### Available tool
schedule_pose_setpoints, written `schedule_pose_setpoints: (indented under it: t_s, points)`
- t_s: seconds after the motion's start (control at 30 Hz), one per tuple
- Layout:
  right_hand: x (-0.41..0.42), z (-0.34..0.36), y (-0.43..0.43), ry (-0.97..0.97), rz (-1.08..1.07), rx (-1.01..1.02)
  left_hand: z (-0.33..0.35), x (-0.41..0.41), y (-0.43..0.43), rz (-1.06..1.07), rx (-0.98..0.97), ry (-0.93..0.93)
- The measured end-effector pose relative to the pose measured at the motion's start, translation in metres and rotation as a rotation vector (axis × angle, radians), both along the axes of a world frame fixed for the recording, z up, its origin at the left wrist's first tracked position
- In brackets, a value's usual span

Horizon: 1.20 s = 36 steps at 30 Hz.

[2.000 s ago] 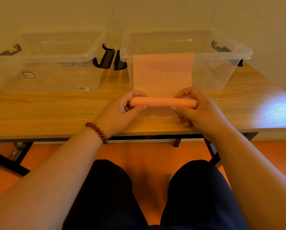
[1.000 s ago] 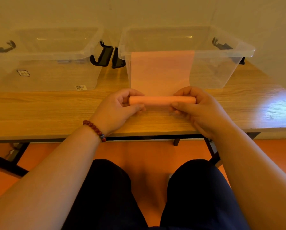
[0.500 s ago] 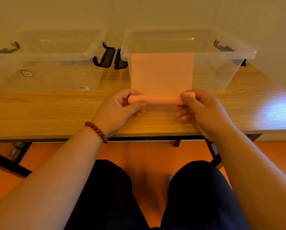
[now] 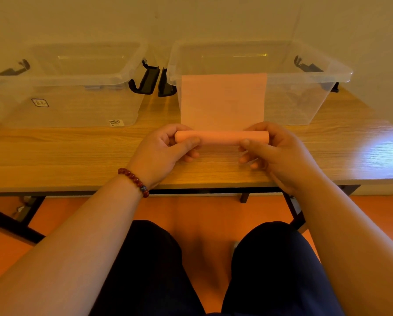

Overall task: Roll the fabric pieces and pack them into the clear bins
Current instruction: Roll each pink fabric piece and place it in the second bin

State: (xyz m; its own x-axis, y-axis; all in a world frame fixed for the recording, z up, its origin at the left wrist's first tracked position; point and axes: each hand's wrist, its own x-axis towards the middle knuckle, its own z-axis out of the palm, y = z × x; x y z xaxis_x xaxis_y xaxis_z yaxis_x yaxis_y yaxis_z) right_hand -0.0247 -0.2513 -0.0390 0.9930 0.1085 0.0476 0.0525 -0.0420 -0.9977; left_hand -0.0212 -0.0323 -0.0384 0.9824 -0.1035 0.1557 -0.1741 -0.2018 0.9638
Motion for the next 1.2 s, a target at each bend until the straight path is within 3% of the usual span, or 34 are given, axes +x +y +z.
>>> schedule_pose_setpoints:
  t_s: [0.2,0.37,0.77,1.2]
  points:
    - [-0.0015,-0.0003,0.0008,-0.012,-0.015,-0.014,0.0004,-0.0008,-0.0004,-0.035,-0.02,-0.006]
    - [-0.0005,-0.0013,0.0009,0.001,-0.035,0.021,-0.0018,-0.0001,0.0006,-0.03,0.102,-0.047]
    - [-0.002,-0.0016,0.0004,-0.041,-0.026,-0.021,-0.0005,-0.0015,-0.0004,-0.051,0.18,-0.081]
    - [-0.0011,-0.0031,0.0004,-0.039,-0.05,-0.043,-0.001,-0.0013,0.0,-0.042,0.143,-0.068]
